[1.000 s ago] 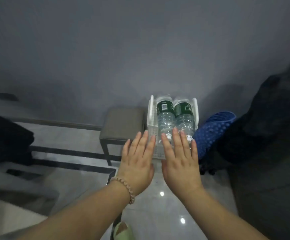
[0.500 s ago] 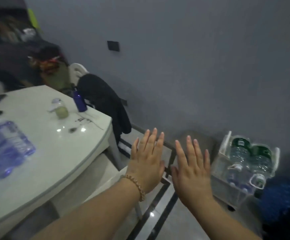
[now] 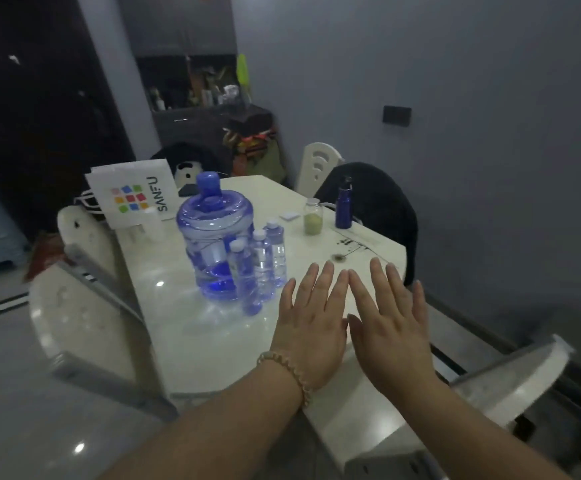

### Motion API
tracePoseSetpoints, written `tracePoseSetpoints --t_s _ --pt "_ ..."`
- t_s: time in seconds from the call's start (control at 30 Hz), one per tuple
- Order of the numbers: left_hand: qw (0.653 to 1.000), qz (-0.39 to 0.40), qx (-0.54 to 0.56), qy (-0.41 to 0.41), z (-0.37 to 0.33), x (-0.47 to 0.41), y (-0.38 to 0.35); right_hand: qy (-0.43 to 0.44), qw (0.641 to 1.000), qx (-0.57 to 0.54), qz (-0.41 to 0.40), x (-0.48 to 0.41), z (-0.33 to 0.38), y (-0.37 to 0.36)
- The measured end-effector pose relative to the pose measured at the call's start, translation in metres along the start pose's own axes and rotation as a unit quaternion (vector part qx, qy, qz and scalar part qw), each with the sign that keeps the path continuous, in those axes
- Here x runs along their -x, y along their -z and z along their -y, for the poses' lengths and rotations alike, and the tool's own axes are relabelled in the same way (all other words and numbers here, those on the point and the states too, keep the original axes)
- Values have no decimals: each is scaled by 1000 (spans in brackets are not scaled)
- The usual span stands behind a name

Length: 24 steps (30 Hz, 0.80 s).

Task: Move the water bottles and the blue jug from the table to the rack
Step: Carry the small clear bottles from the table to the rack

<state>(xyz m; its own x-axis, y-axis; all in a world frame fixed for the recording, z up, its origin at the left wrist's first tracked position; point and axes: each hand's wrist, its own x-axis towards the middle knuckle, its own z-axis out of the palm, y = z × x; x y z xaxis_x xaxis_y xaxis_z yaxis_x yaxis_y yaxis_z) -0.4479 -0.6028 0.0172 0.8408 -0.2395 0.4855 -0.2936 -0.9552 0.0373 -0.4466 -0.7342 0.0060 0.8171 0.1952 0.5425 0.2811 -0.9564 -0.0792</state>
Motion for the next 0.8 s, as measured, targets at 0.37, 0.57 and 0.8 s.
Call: tracePoseSetpoints --t_s 0.37,0.57,0.8 --pt "995 91 -22 -18 161 -1 -37 -8 997 33 69 -44 106 -69" --pt "991 123 -51 4 221 -46 -83 3 996 -4 91 -109 125 -135" --pt "982 138 -119 -41 277 -115 -121 31 996 -23 84 -199 131 -190"
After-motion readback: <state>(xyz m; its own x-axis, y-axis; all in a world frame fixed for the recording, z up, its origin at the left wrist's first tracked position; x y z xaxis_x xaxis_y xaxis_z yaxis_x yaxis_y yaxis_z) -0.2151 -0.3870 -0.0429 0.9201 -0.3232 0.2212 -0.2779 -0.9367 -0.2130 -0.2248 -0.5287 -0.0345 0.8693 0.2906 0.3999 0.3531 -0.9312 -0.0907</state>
